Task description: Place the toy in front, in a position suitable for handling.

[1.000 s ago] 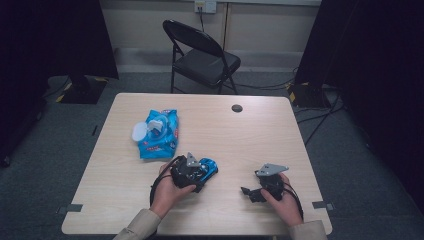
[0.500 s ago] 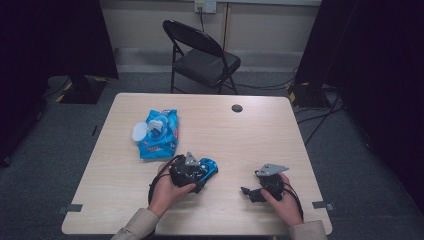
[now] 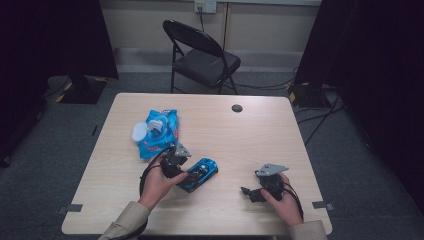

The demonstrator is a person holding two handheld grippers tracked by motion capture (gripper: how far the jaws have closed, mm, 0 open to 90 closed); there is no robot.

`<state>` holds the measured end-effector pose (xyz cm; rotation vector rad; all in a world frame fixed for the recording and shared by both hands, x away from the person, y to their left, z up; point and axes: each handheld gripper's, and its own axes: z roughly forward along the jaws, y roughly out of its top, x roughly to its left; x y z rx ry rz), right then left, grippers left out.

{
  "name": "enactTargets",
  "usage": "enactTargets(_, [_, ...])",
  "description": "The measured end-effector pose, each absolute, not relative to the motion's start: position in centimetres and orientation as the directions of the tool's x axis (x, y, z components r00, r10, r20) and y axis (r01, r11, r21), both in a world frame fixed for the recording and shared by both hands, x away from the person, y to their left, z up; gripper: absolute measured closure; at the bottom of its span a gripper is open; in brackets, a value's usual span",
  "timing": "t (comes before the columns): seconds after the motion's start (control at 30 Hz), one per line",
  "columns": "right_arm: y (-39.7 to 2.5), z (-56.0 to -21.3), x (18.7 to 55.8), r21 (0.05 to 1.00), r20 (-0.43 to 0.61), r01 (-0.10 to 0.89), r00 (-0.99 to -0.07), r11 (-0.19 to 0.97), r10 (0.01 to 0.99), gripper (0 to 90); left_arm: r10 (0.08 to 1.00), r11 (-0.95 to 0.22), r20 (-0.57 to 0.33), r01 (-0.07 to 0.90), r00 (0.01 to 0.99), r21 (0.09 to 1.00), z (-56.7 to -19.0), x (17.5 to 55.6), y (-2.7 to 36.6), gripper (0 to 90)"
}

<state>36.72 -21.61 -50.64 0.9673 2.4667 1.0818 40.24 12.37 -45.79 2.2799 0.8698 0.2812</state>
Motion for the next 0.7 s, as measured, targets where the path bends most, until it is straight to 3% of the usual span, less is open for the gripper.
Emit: enactTargets(0.7, [-21.6,-50.7,36.6,0.733,0.010,0.465,-0.737,0.496,0.676,14.2,0.692,-0.520,-0.050,0.546,0.720,0.657,-43.8,42.1,15.1,17.5])
